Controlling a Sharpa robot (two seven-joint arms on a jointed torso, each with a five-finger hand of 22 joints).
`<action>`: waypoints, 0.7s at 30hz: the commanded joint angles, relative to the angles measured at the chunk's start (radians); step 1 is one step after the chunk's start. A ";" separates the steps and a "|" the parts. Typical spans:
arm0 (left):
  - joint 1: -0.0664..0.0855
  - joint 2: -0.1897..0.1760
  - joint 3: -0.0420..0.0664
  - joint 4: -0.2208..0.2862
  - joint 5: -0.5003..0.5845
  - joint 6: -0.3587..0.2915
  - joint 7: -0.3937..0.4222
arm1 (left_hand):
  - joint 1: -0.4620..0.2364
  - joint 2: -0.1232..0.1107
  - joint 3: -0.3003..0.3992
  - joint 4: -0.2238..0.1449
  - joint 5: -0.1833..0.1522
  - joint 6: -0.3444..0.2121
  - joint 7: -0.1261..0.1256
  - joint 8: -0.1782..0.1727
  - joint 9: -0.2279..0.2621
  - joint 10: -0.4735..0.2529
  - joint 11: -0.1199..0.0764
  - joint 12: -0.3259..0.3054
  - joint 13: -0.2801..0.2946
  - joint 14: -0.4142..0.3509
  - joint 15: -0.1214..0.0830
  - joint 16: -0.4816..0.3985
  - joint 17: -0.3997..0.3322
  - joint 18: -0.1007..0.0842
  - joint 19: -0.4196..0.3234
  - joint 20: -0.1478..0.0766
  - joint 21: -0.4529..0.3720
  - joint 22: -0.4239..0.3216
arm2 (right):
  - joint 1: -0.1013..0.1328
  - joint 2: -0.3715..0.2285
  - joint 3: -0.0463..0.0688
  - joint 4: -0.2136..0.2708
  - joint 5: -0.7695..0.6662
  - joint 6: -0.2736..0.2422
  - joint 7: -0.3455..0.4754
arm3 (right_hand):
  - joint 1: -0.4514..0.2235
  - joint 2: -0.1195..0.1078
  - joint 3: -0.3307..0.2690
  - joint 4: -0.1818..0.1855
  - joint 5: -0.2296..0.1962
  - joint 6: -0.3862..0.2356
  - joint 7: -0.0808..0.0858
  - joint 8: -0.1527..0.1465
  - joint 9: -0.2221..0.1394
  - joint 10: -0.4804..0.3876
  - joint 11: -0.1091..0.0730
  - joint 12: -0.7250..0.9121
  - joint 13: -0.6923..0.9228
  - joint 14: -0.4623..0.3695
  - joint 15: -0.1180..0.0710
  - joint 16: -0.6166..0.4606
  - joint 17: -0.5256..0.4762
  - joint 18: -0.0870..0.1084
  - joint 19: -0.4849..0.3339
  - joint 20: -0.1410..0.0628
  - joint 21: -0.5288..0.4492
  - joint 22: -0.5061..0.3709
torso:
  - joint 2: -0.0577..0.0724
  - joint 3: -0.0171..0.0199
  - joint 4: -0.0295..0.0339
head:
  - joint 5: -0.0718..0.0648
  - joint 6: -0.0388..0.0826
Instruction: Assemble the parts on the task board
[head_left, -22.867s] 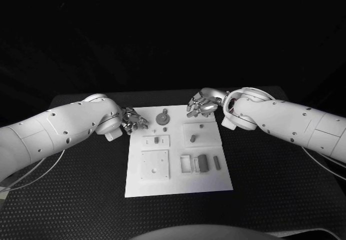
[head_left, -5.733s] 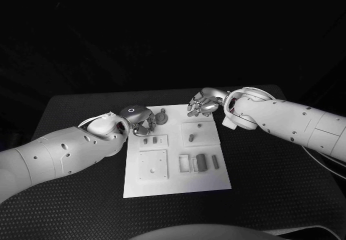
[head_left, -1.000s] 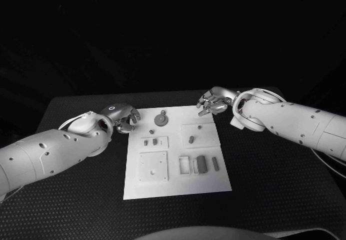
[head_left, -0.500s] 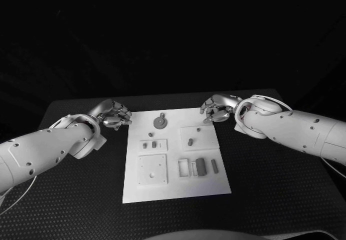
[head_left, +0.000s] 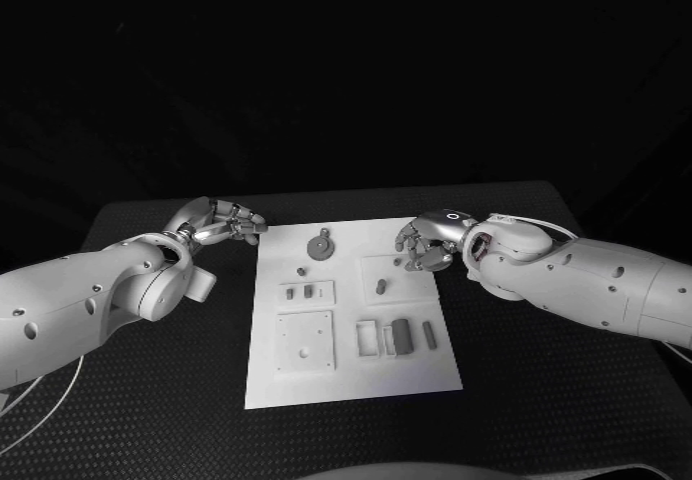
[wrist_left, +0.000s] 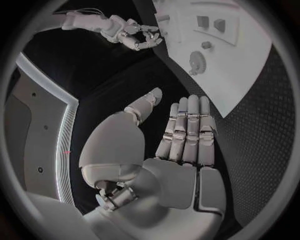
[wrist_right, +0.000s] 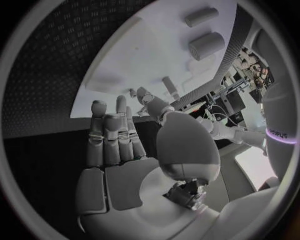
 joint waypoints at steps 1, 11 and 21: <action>0.001 0.000 0.001 0.008 0.085 0.030 0.051 | -0.010 0.004 -0.004 -0.008 -0.006 -0.012 0.000 0.006 0.000 -0.019 0.004 -0.003 -0.008 -0.008 0.013 -0.044 -0.003 -0.011 -0.017 0.010 0.000 -0.034 | -0.005 0.010 -0.001 -0.003 -0.087 -0.033 -0.020 | 0.001 -0.010 -0.002 0.000 0.004 0.017 0.016 0.003 -0.003 0.006 0.000 -0.009 -0.006 0.004 0.003 0.007 -0.002 0.013 0.007 -0.003 0.005 0.017 | 0.001 -0.0004 0.0003 | 0.004 0.000; 0.001 0.001 0.001 0.013 0.090 0.037 0.054 | -0.008 0.009 -0.009 -0.009 -0.006 -0.014 0.002 0.010 0.000 -0.020 0.004 0.000 -0.013 0.000 0.018 -0.077 0.006 -0.008 -0.020 0.016 0.002 -0.065 | -0.017 0.038 -0.006 -0.018 -0.105 -0.051 -0.031 | 0.005 -0.010 0.002 0.000 0.004 0.014 0.017 0.001 -0.007 0.014 0.000 -0.015 -0.016 0.009 0.003 0.007 -0.003 0.013 0.012 -0.005 0.006 0.016 | 0.002 0.0000 -0.0004 | 0.008 -0.002; 0.001 0.001 0.001 0.013 0.090 0.040 0.047 | -0.009 0.009 -0.012 -0.009 -0.007 -0.015 0.002 0.010 0.000 -0.020 0.005 0.000 -0.014 0.003 0.018 -0.084 0.010 -0.007 -0.018 0.016 0.002 -0.072 | -0.025 0.059 -0.009 -0.042 -0.109 -0.027 -0.032 | 0.009 0.010 0.010 -0.002 0.004 0.033 0.011 0.011 -0.007 0.017 0.001 -0.036 -0.038 0.011 0.004 0.005 -0.005 0.013 0.013 -0.006 0.005 0.015 | 0.002 0.0002 -0.0003 | 0.011 -0.006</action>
